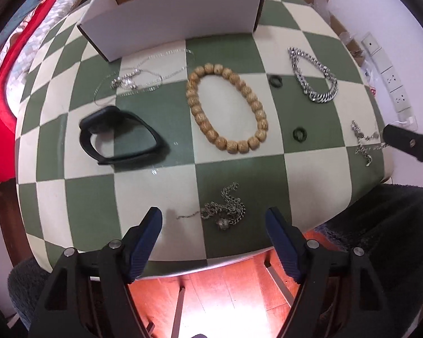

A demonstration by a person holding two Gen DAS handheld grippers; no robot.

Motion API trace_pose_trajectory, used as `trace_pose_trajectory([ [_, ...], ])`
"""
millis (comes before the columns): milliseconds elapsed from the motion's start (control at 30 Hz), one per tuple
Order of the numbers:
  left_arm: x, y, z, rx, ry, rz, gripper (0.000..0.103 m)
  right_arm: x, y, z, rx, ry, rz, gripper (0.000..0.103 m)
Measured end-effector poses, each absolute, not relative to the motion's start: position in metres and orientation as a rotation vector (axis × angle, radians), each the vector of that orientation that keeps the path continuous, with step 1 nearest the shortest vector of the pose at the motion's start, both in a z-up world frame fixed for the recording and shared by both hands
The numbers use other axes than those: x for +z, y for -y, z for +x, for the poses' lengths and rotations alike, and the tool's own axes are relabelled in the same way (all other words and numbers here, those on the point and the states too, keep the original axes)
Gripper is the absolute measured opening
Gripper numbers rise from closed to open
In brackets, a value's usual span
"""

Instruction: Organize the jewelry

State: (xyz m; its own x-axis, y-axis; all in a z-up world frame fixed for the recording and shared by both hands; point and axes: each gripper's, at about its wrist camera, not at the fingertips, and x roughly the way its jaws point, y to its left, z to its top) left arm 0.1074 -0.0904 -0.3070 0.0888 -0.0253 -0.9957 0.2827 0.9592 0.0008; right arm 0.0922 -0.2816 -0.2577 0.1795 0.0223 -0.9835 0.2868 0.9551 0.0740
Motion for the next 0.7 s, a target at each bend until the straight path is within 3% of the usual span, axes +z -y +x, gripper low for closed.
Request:
trace_pose_trajectory([
  [233, -0.316, 0.094, 0.103, -0.225, -1.479, 0.209, 0.071, -0.26, 0.287, 0.094, -0.206, -1.38, 0.267, 0.003],
  [333, -0.311, 0.095, 0.1, -0.243, -1.453, 0.203, 0.044, -0.261, 0.287, 0.096, -0.206, -1.382, 0.266, 0.003],
  [400, -0.307, 0.099, 0.099, -0.251, -1.446, 0.21, 0.014, -0.262, 0.288, 0.096, -0.208, -1.384, 0.267, 0.003],
  [433, -0.306, 0.101, 0.099, -0.253, -1.446, 0.213, 0.009, -0.263, 0.288, 0.096, -0.209, -1.385, 0.268, 0.003],
  [700, -0.31, 0.101, 0.096, -0.255, -1.433, 0.214, 0.005, -0.264, 0.286, 0.095, -0.207, -1.386, 0.267, 0.003],
])
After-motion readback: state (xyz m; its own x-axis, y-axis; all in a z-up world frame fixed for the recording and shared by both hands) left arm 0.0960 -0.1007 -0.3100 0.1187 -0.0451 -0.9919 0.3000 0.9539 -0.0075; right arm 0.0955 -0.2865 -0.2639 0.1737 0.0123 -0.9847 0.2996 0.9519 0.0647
